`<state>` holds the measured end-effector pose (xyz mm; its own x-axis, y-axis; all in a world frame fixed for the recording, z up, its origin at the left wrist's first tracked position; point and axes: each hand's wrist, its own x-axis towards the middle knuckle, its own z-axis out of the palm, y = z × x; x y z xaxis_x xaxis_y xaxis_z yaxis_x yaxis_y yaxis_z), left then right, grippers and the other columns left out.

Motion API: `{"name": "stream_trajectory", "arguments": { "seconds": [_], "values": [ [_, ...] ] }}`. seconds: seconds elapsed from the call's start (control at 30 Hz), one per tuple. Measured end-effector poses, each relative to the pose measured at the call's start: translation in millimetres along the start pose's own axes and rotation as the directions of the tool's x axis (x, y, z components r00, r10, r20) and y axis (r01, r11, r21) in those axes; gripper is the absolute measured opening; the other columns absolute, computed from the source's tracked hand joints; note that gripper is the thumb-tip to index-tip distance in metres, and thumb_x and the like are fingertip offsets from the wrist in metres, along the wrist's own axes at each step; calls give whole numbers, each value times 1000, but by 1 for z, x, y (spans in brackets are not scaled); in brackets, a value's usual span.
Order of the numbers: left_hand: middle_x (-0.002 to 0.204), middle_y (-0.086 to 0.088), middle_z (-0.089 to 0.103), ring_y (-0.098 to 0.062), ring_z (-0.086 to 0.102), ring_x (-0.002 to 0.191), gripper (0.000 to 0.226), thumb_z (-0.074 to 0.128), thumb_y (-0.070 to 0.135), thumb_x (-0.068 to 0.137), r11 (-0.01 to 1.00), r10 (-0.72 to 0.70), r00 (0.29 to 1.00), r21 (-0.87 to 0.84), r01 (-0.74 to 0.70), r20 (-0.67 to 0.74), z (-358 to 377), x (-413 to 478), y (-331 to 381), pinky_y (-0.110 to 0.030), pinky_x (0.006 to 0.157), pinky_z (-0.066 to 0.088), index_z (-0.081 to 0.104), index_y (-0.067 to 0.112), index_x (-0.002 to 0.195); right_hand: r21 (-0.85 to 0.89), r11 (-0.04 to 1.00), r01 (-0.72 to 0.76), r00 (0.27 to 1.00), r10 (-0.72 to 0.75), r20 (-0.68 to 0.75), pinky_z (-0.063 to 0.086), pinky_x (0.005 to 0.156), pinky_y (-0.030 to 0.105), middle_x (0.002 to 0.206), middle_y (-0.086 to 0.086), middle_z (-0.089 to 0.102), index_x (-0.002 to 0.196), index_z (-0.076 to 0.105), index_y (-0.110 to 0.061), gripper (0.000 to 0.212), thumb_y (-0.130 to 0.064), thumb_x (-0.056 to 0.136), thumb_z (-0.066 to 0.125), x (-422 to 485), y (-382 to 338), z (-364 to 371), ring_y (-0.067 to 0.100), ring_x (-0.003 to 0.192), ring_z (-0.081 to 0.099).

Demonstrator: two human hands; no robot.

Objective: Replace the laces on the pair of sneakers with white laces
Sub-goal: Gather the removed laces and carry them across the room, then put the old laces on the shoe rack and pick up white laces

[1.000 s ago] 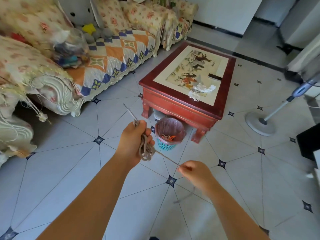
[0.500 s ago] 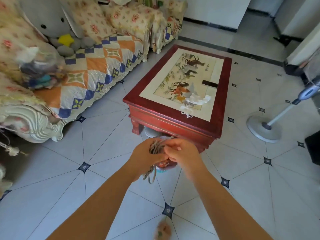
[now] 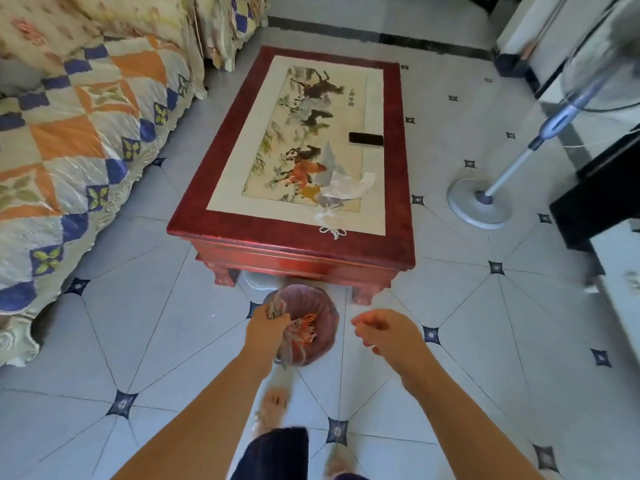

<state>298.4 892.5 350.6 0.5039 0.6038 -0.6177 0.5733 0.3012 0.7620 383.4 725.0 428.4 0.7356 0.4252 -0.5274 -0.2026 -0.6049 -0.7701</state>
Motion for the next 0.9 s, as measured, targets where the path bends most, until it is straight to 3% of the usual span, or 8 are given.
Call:
{"name": "stream_trajectory", "arguments": {
  "seconds": [0.13, 0.2, 0.3, 0.5, 0.63, 0.8, 0.9],
  "values": [
    [79, -13, 55, -27, 54, 76, 7, 57, 9, 87, 991, -37, 997, 128, 29, 63, 7, 52, 11, -32, 66, 43, 54, 7, 92, 20, 994, -106, 992, 108, -69, 50, 73, 26, 89, 2, 68, 80, 65, -26, 17, -14, 86, 56, 24, -5, -1, 13, 78, 60],
    [90, -11, 59, -27, 56, 87, 17, 63, 10, 85, 987, -53, 987, 159, 29, 153, 7, 73, 19, -32, 74, 47, 56, 8, 100, 43, 991, -129, 987, 132, -94, 48, 68, 20, 86, -2, 67, 80, 65, -27, 18, -13, 86, 55, 32, -7, 2, 10, 75, 60],
    [102, -10, 60, -26, 54, 99, 14, 61, 16, 87, 957, -72, 967, 290, -3, 246, 8, 96, 26, -32, 81, 44, 59, 11, 100, 92, 981, -170, 976, 180, -122, 46, 65, 17, 85, -2, 68, 81, 66, -26, 17, -12, 86, 56, 39, -8, 6, 9, 73, 59],
    [114, -18, 61, -36, 54, 110, 26, 53, 12, 91, 890, -90, 971, 456, -22, 223, 1, 117, 29, -40, 94, 43, 61, -2, 111, 161, 964, -211, 959, 236, -158, 46, 61, 15, 85, -1, 69, 82, 67, -26, 18, -12, 84, 56, 48, -4, 13, 6, 71, 59],
    [100, -6, 57, -24, 54, 98, 19, 54, 16, 88, 814, 18, 954, 549, -187, 298, 8, 109, 45, -36, 94, 42, 64, 14, 105, 212, 954, -212, 948, 253, -191, 45, 61, 14, 85, -2, 68, 82, 67, -26, 18, -12, 84, 56, 47, -5, 13, 6, 71, 58],
    [113, 1, 63, -20, 57, 108, 25, 59, 22, 87, 736, 93, 866, 551, -392, 492, 24, 86, 77, -38, 97, 44, 60, 20, 111, 301, 929, -214, 915, 298, -272, 43, 61, 16, 81, -3, 66, 79, 68, -27, 23, -10, 83, 54, 26, 5, 3, 7, 70, 57],
    [109, 3, 62, -12, 56, 98, 23, 59, 19, 88, 669, 120, 770, 522, -529, 627, 42, 62, 95, -20, 81, 44, 59, 18, 111, 330, 922, -202, 882, 318, -348, 45, 65, 19, 86, -5, 68, 82, 68, -29, 23, -10, 84, 55, -5, 21, -7, 7, 74, 59]
  ]
}}
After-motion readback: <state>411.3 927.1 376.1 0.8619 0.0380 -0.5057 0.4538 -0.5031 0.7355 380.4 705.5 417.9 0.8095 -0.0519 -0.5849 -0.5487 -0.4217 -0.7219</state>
